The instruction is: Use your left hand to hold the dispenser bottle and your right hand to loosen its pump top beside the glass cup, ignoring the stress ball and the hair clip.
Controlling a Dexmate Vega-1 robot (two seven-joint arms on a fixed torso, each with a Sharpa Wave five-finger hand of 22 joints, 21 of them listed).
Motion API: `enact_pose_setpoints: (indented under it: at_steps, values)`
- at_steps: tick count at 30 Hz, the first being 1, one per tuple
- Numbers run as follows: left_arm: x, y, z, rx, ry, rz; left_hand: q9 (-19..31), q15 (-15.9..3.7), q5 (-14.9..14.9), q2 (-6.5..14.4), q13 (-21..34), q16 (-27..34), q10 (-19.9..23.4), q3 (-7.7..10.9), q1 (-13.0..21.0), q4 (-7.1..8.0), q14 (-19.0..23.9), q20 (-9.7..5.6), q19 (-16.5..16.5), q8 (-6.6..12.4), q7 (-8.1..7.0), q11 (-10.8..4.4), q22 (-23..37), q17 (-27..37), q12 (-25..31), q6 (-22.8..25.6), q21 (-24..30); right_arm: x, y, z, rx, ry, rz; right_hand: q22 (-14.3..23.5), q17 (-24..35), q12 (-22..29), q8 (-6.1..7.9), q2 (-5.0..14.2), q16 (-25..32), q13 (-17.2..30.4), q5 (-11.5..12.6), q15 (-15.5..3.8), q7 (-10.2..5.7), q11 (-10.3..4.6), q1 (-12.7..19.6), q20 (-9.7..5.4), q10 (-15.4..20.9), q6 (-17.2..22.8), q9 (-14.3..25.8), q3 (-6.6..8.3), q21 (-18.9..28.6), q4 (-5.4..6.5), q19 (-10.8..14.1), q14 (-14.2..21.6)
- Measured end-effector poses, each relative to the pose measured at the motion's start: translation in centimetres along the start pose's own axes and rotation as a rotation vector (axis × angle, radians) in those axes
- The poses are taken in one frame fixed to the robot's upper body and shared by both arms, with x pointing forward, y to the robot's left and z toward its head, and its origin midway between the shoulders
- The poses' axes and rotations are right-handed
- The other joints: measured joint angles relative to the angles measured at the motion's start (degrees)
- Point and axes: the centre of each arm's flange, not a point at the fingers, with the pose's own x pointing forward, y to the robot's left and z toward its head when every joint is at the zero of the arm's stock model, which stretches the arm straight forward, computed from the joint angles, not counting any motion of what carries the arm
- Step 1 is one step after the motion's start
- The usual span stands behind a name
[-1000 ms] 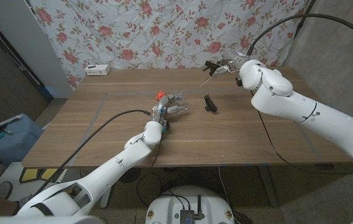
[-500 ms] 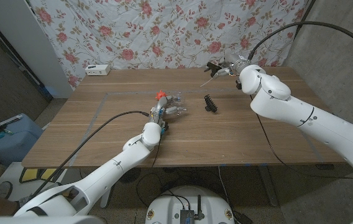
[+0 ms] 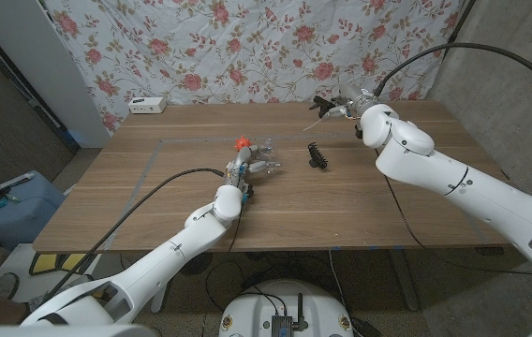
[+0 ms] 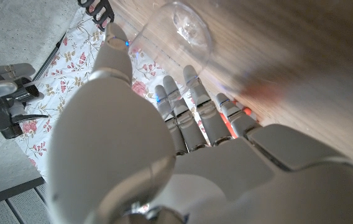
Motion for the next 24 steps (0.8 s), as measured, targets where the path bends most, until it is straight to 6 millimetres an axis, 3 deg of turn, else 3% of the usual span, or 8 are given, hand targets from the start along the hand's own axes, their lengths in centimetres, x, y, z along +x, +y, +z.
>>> enact_pose_setpoints:
  at_steps: [7,9,13,15,18,19,24]
  values:
    - [-0.13,0.04,-0.2,0.0,0.012,-0.007,-0.27,0.88,0.0,0.64,-1.32,0.0,-2.96,0.07,-2.22,0.06,-3.39,0.08,-0.53,-0.63,-0.64,0.64,-0.01,0.13,-0.29,-3.79,0.0,0.19,0.38,-0.39,0.013,0.008,-0.004,0.0,0.0,-0.01,-0.01,0.0,0.0,0.0,-0.02,-0.01,0.0,0.01,-0.01,0.0,0.01,0.0,0.01,-0.07,0.0,-0.07,0.0,0.22]
    - [-0.16,0.06,-0.23,0.0,0.013,-0.008,-0.27,1.13,0.0,2.71,-1.63,0.0,-3.98,0.07,-4.92,0.06,-4.51,0.27,-0.67,-0.71,-0.79,1.01,-0.01,0.13,-0.48,-5.12,0.0,0.23,0.45,-0.48,0.016,0.01,-0.004,0.0,0.1,-0.02,-0.01,0.0,0.0,0.0,-0.03,-0.11,0.0,0.21,-0.01,0.0,0.21,0.0,0.01,-0.07,0.0,-0.08,0.0,0.31]
    - [-0.2,0.14,-0.3,-0.001,0.017,-0.011,-0.27,1.68,0.34,2.42,-2.28,0.0,-6.47,-0.27,-6.14,0.4,-7.21,0.83,-1.24,-0.72,-1.35,1.27,-0.01,0.13,-0.47,-7.27,0.0,0.29,0.64,-0.67,0.023,0.013,-0.004,0.0,-0.02,-0.03,-0.03,0.0,0.0,-0.01,-0.05,-0.11,0.0,0.21,-0.01,0.0,0.21,0.0,0.01,-0.08,0.0,-0.08,0.0,0.31]
    - [-0.22,0.15,-0.29,-0.001,0.017,-0.013,-0.27,1.86,0.34,2.26,-2.55,0.0,-7.31,2.08,-6.72,3.26,-8.35,1.25,-1.66,-0.72,-1.21,1.49,-0.01,0.13,-0.46,-8.22,0.0,0.3,0.68,-0.71,0.024,0.014,-0.004,0.0,0.09,-0.03,-0.05,0.0,0.0,-0.02,-0.05,-0.1,0.0,0.21,-0.01,0.0,0.21,0.0,0.01,-0.08,0.0,-0.09,0.0,0.31]
    - [-0.26,0.21,-0.27,-0.002,0.017,-0.014,-0.27,2.02,0.34,1.84,-2.99,0.0,-8.71,2.42,-7.15,4.08,-10.06,1.66,-2.08,-0.87,-1.19,1.53,0.0,0.39,-0.46,-9.03,0.0,0.29,0.78,-0.79,0.029,0.015,-0.004,0.0,0.14,-0.03,-0.08,-0.01,0.0,-0.02,-0.05,-0.1,0.0,0.21,-0.01,0.0,0.21,0.0,0.17,-0.15,0.0,-0.15,0.0,0.31]
    - [-0.29,0.24,-0.29,-0.003,0.018,-0.015,-0.27,2.11,0.34,1.74,-3.08,0.0,-8.92,3.02,-7.25,5.08,-10.54,1.79,-2.2,-0.87,-1.24,1.74,-0.01,0.39,-0.46,-9.44,0.0,0.29,0.8,-0.82,0.029,0.016,-0.004,0.0,0.14,-0.03,-0.08,-0.01,0.0,-0.02,-0.05,-0.1,0.0,0.21,-0.01,0.0,0.21,0.0,0.2,-0.15,0.0,-0.15,0.0,0.31]
    - [-0.39,0.39,-0.3,-0.004,0.019,-0.018,-0.27,2.41,0.9,1.06,-3.81,0.0,-10.92,2.97,-7.91,5.69,-12.88,2.35,-2.79,-0.87,-1.54,1.84,-0.01,0.39,-0.46,-11.46,0.0,0.27,0.9,-0.9,0.035,0.017,-0.004,0.0,0.14,-0.03,-0.19,-0.01,0.0,-0.03,-0.06,-0.1,0.0,0.21,0.0,0.0,0.21,0.0,0.28,-0.15,0.0,-0.16,0.0,0.31]
